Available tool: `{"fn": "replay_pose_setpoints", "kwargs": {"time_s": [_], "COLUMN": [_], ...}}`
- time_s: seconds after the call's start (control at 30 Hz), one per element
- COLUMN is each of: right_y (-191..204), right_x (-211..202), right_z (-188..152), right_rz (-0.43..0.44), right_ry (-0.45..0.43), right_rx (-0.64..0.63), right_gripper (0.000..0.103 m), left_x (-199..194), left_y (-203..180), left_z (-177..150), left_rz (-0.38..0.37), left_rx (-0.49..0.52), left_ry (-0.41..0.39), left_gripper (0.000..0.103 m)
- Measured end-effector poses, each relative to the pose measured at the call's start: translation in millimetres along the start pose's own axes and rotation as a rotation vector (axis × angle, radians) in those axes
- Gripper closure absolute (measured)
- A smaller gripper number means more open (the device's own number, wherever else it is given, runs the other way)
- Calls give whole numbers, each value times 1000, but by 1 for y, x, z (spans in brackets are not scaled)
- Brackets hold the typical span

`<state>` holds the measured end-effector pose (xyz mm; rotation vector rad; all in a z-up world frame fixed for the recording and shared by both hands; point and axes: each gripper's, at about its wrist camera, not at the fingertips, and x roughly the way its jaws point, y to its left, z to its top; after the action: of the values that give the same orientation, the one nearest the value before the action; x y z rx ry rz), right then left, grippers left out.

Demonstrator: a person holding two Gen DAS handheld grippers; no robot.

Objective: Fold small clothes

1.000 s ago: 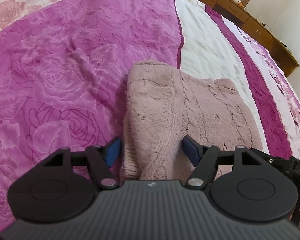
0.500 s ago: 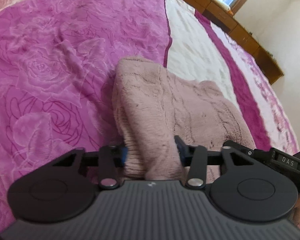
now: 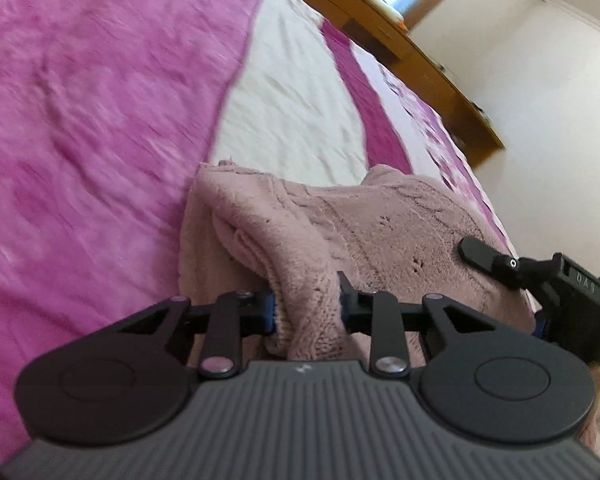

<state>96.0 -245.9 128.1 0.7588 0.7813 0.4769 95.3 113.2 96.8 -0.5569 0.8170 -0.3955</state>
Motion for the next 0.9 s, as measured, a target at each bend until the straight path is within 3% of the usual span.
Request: {"fn": "replay_pose_setpoints", "kwargs": {"time_s": [0.17,0.37,0.47,0.73,0.9], "right_y": [-33,-77,-87,-55,-33], "right_x": [-50,-43,-40,-61,-82], "right_z": [-24,-58,-72,-82,-93], "right_rz": [-79,-242,-268,-358,-400], "right_ry": [-6,57,48,-21,-81], "right_rx": [15,5,-58,-232,-315], "right_gripper": [56,52,50,34,29], "left_x": [14,31,31,14,0], "left_y": [-35,-58,-56,-52,-71], "left_z": [-31,-66,-72,-73,-84], "left_rz": [-18,123,159,198,258], "left_rx": [94,278,297,286,365], "left_ry": [63,88,85,52,17], "left_gripper": [73,71,68,67,63]}}
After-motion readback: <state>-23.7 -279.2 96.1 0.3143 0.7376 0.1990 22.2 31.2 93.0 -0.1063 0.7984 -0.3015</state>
